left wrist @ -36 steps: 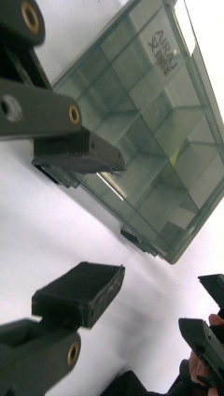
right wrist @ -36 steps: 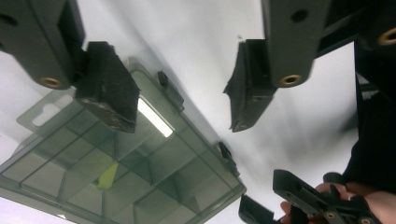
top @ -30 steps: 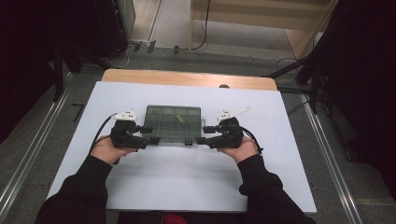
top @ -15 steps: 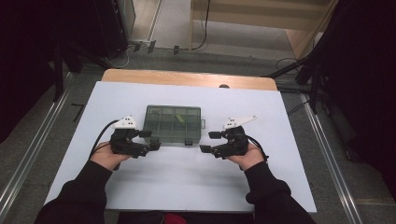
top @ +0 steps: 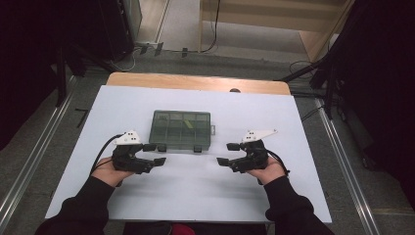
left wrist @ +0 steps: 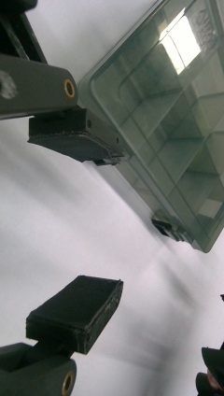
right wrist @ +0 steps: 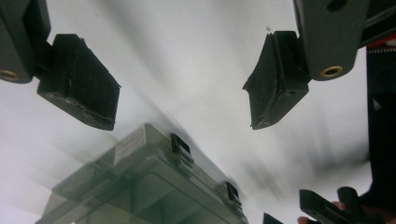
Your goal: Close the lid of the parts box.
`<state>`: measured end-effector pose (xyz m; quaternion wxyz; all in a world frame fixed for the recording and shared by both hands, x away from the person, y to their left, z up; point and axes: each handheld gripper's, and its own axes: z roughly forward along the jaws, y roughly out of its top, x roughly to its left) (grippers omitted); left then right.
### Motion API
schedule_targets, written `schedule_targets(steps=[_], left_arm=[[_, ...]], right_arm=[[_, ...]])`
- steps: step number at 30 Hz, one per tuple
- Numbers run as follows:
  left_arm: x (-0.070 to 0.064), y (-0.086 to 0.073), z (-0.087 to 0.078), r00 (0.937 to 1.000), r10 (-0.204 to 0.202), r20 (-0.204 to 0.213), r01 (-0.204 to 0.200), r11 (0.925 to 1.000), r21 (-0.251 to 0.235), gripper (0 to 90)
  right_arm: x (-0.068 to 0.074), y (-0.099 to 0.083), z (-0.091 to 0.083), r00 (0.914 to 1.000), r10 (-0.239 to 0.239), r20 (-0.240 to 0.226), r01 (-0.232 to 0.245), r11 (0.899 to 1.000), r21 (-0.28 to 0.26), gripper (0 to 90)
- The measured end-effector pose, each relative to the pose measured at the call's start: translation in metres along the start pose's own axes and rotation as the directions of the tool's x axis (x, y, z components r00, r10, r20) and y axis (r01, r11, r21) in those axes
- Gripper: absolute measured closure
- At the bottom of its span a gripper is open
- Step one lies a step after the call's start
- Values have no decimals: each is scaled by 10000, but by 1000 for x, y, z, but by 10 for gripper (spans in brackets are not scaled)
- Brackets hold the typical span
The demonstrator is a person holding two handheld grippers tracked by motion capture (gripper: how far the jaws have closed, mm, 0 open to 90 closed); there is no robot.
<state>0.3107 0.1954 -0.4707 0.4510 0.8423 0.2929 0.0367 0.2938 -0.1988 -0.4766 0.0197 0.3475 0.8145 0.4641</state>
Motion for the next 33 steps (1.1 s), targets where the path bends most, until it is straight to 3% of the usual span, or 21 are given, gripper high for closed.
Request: schedule_targets(steps=[18, 23, 33], left_arm=[[-9, -15, -11, 10000, 35, 68, -36, 10000, 35, 306], [-9, -19, -14, 9998, 13, 219, -14, 10000, 33, 306], [-7, -24, -17, 9998, 190, 71, -190, 9998, 103, 306]], right_arm=[[3, -28, -22, 9979, 263, 588, -264, 9997, 10, 234], [3, -36, -30, 9965, 383, 743, -384, 9993, 5, 233], [-3, -53, -48, 9901, 581, 1274, -575, 9983, -85, 233]])
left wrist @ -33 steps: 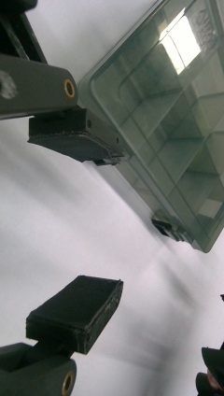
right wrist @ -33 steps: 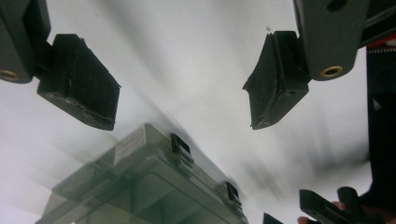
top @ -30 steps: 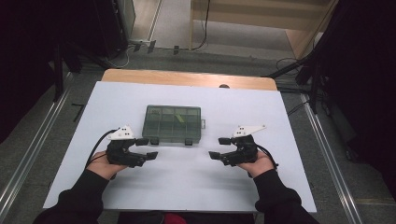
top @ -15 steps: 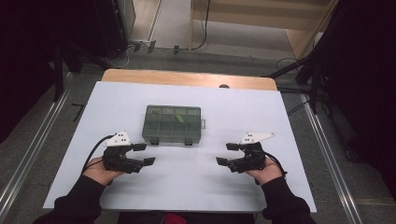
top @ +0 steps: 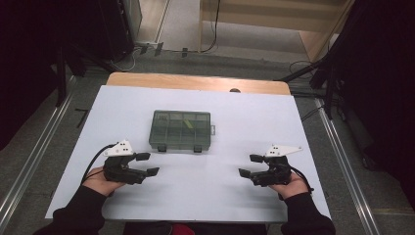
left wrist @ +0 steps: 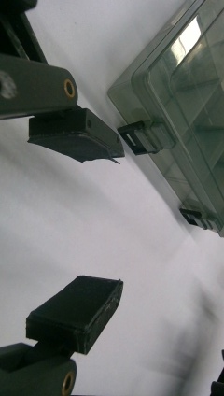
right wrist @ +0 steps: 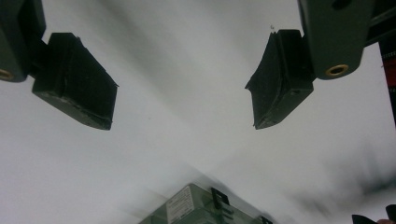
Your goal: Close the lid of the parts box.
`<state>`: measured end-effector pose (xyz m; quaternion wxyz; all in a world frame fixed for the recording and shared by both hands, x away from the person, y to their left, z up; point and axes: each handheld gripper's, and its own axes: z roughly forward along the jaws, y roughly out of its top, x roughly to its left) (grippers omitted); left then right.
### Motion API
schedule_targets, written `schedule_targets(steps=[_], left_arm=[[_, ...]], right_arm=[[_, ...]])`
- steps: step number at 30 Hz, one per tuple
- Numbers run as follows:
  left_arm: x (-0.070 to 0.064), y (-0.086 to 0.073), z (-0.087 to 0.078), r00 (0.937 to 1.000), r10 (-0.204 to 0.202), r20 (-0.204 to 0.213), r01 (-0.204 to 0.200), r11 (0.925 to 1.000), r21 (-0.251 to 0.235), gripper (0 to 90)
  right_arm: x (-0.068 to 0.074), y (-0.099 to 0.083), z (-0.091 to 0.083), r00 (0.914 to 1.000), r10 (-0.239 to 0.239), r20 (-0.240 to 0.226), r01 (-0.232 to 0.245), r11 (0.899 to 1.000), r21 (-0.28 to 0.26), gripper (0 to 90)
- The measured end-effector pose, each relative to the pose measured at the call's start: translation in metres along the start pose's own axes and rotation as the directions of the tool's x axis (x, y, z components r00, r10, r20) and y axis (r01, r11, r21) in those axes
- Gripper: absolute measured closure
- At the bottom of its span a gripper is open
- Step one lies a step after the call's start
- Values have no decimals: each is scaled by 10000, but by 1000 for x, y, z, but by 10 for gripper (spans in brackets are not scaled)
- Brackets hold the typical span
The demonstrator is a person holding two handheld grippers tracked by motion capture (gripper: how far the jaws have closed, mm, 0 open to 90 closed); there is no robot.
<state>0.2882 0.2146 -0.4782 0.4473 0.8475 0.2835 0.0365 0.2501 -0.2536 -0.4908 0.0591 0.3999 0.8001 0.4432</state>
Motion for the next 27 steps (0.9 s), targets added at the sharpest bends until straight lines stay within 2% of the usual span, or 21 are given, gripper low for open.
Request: schedule_targets(steps=[2, 6, 11, 18, 27], left_arm=[[1, -2, 0, 9998, 148, -121, -147, 9999, 78, 306], [5, -2, 0, 9998, 74, -172, -72, 9999, 121, 306], [11, -1, 1, 9997, 51, -243, -48, 9999, 115, 306], [12, -1, 3, 9997, 9, -255, -6, 9999, 123, 306], [12, -2, 3, 9996, 36, -282, -31, 9999, 169, 306]], right_arm=[[-2, -2, -2, 10000, 60, 48, -59, 10000, -54, 233], [-9, -8, -6, 9999, 57, 99, -57, 10000, 20, 233], [-16, -11, -7, 9993, 337, 140, -337, 9994, -20, 234], [-14, -11, -5, 9999, 145, 85, -146, 9998, 103, 234], [-13, -11, -3, 9999, 122, 45, -123, 9998, 125, 234]])
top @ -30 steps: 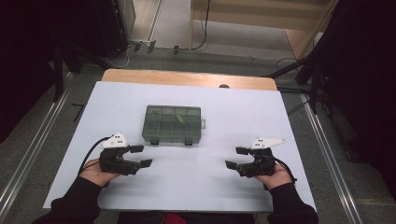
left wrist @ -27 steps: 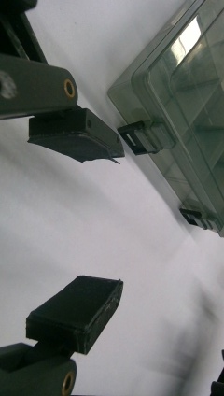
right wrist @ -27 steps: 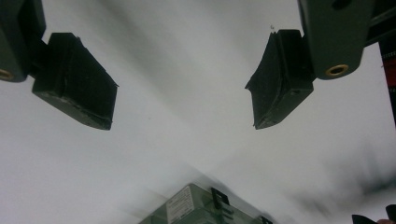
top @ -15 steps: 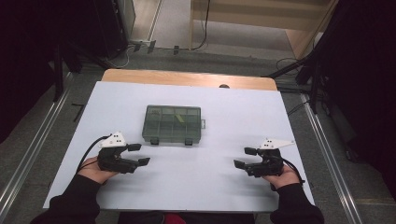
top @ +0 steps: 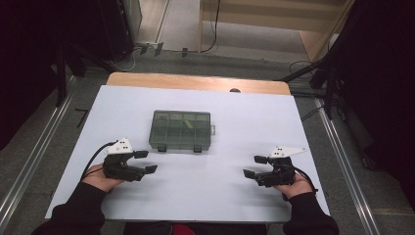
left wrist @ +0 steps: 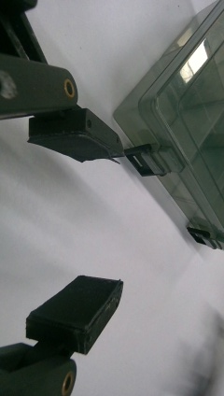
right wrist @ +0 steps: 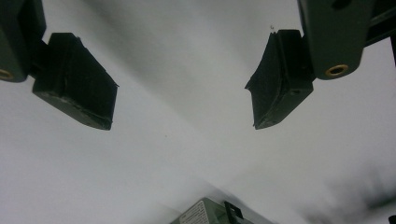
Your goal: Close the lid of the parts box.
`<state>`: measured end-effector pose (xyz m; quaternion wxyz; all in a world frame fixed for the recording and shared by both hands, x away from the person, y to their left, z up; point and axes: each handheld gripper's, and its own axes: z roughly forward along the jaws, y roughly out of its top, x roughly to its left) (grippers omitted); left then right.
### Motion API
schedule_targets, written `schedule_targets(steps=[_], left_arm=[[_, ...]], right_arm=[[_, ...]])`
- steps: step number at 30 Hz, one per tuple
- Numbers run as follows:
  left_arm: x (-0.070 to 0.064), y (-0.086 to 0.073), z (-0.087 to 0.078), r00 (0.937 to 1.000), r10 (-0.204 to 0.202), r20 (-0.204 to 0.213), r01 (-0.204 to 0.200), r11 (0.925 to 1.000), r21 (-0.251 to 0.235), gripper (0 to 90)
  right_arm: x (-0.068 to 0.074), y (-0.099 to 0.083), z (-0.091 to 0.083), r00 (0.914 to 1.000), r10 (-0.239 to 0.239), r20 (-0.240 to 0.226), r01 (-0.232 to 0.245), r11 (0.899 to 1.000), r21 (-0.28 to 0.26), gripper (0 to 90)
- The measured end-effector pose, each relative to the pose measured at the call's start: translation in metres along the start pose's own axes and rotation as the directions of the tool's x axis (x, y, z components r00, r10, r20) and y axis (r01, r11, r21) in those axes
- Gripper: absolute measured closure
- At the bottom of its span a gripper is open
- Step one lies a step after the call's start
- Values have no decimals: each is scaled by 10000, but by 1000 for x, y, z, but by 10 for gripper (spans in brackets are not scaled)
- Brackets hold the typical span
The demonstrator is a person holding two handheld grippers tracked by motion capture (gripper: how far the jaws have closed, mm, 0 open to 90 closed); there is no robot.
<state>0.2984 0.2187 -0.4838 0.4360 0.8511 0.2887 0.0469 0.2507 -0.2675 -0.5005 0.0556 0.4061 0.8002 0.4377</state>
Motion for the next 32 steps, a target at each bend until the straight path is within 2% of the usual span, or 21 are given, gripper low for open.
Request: schedule_targets(steps=[26, 32], left_arm=[[0, -1, 1, 10000, 1, 12, -1, 9999, 116, 306], [1, 0, 1, 10000, -86, 28, 86, 9999, 128, 306]], right_arm=[[0, -1, 0, 9999, 158, 48, -158, 9997, 162, 236], [1, -1, 1, 10000, 21, 15, -21, 9999, 152, 236]])
